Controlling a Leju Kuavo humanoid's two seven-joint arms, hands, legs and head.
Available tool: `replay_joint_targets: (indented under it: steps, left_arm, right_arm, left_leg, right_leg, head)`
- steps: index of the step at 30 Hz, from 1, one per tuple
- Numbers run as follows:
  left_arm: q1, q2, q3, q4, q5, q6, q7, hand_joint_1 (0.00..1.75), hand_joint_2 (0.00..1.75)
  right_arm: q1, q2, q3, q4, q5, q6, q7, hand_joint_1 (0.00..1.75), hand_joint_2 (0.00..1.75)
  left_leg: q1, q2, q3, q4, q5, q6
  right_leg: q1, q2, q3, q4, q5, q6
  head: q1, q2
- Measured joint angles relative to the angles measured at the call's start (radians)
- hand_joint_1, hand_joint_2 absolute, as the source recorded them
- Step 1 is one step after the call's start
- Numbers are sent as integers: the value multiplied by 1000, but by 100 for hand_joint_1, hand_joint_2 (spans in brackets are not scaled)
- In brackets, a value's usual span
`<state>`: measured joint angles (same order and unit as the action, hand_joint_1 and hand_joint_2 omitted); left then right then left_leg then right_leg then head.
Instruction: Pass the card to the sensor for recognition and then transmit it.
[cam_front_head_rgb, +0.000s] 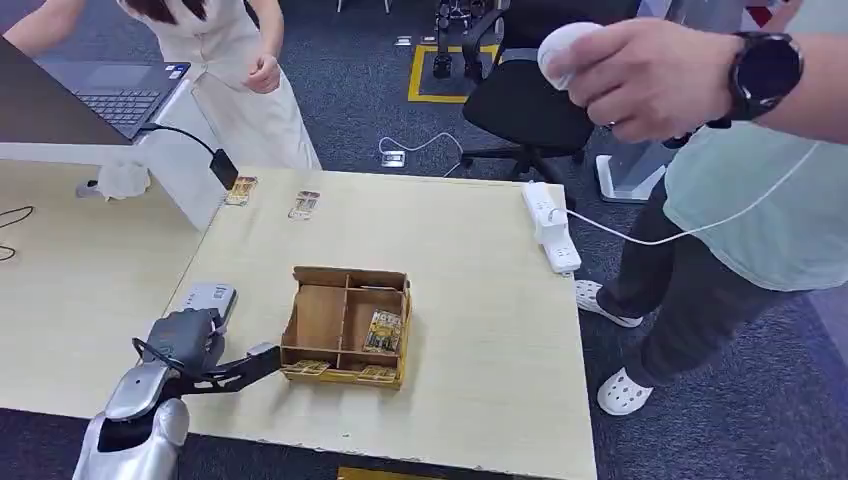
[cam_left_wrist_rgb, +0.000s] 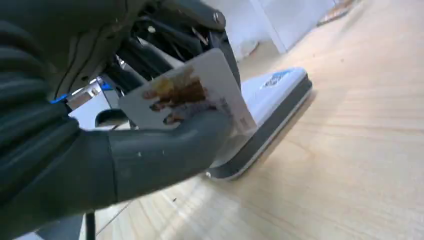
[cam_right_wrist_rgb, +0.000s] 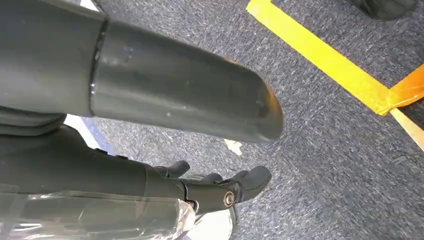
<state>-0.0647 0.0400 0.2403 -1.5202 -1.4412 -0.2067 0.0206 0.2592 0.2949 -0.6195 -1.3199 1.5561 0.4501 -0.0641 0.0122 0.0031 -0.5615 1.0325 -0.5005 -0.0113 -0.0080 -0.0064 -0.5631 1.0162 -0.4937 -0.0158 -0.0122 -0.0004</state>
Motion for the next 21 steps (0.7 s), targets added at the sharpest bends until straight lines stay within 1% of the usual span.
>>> replay_joint_targets:
  steps: [9,13,17,21]
  left_arm:
    - [-101,-6,5,-2,78,9,-12,175,175]
    - [-197,-7,1,-7,120,7,-22,175,175]
    - [-303,-6,-30,-7,168,-4,-20,175,175]
    - [-366,-6,-69,-7,194,-13,-11,175,175]
  right_arm:
    - [-1,0,8,-4,8,1,-1,0,0]
    - [-4,0,20,-2,13,-3,-2,0,0]
    - [-8,0,34,5,14,-8,-3,0,0]
    - [-10,-2,41,13,14,-11,-2,0,0]
  left_leg:
    - [0,-1,-1,1,1,1]
    - [0,-2,-2,2,1,1]
    - [0,-2,-3,2,2,2]
    - [0,-2,-3,3,2,2]
  right_leg:
    - [0,0,-1,0,1,1]
    - [0,-1,-1,0,1,1]
    - [0,-1,-1,0,2,3]
    - [0,-1,-1,0,2,3]
  head:
    - [0,0]
    - [0,0]
    - [0,0]
    - [0,0]
